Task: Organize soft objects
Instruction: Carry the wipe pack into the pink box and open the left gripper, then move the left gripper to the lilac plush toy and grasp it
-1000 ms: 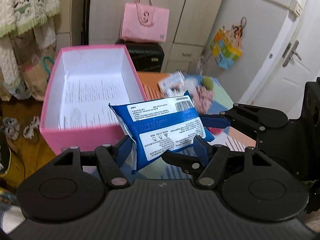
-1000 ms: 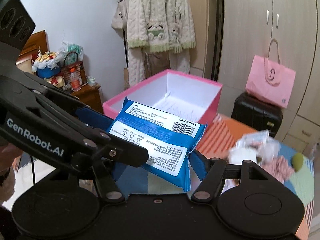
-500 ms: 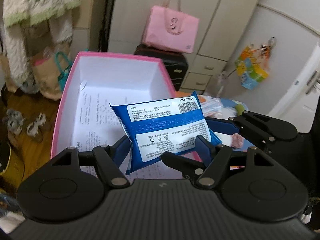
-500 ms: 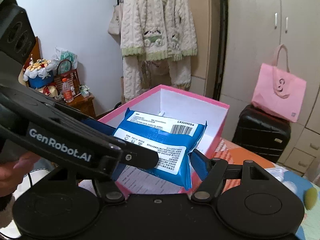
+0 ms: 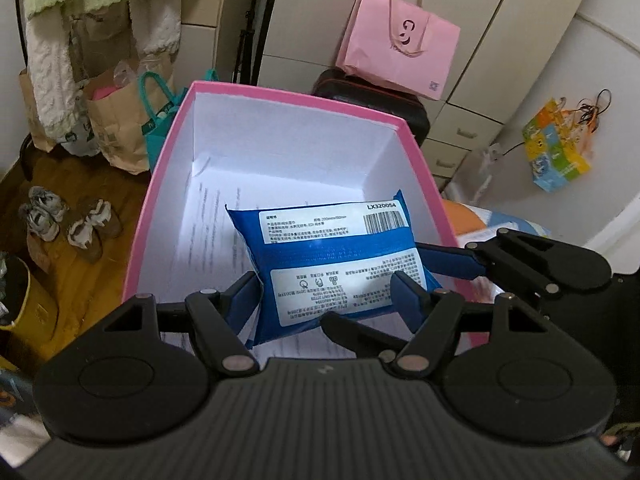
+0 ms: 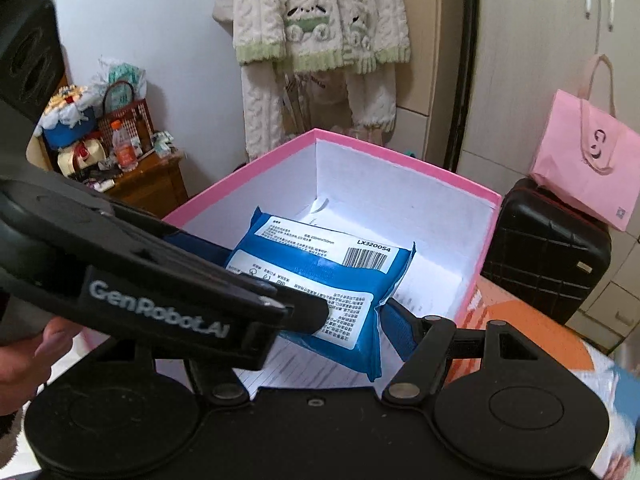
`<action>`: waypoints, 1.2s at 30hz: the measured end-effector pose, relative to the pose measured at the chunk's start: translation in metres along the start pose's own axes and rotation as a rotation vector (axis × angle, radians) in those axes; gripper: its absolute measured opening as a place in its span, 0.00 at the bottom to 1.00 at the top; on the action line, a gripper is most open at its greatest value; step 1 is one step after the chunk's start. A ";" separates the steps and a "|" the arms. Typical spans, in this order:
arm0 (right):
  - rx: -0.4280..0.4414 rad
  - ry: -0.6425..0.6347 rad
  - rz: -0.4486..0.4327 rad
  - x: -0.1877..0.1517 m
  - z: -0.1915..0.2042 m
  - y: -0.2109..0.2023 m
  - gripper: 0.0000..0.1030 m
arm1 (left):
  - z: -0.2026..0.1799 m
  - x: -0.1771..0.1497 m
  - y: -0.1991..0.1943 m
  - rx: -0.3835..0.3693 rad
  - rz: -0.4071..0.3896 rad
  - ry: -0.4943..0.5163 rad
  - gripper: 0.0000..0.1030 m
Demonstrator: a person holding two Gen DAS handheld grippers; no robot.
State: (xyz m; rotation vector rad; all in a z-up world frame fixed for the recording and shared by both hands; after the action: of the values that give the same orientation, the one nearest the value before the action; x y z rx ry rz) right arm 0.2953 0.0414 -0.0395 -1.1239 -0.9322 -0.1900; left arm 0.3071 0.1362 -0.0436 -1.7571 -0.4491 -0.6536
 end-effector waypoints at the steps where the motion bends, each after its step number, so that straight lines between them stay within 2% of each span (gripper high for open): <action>1: -0.007 -0.005 0.003 0.003 -0.001 0.005 0.73 | 0.002 0.004 0.004 0.000 0.005 -0.001 0.68; 6: 0.006 0.011 0.041 0.011 -0.010 0.030 0.73 | 0.014 0.018 0.023 0.021 0.034 -0.018 0.68; 9: -0.004 -0.020 0.052 0.012 -0.009 0.033 0.73 | 0.021 0.019 0.033 0.029 0.062 -0.063 0.69; 13: -0.037 -0.039 0.062 0.012 -0.008 0.033 0.81 | 0.018 0.020 0.034 0.044 0.060 -0.053 0.72; 17: -0.042 -0.051 0.058 0.010 -0.007 0.025 0.81 | 0.008 0.019 0.013 0.088 -0.017 0.012 0.78; 22: -0.062 -0.091 0.045 0.001 0.001 0.006 0.81 | -0.001 0.016 -0.019 0.078 -0.074 0.072 0.80; 28: -0.089 -0.121 0.011 -0.006 0.012 -0.026 0.81 | -0.009 0.008 -0.044 0.060 -0.081 0.086 0.80; 32: -0.096 -0.123 -0.004 -0.010 0.016 -0.050 0.81 | -0.020 -0.001 -0.065 0.022 -0.077 0.130 0.80; 36: -0.067 -0.104 -0.005 -0.020 0.013 -0.078 0.81 | -0.036 -0.011 -0.093 0.015 -0.114 0.196 0.80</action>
State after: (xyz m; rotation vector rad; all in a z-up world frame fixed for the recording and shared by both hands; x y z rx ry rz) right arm 0.2317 0.0104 0.0007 -1.2019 -1.0274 -0.1694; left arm 0.2357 0.1279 0.0255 -1.6431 -0.4189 -0.8924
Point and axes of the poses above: each gripper's, at about its wrist camera, not at the fingertips, and y roughly the way its jaws point, z to its left, x to its top, the point moved 3 cm from there along y, roughly the way its jaws point, and after that the axes turned 7 degrees about y, right-handed, at the moved point
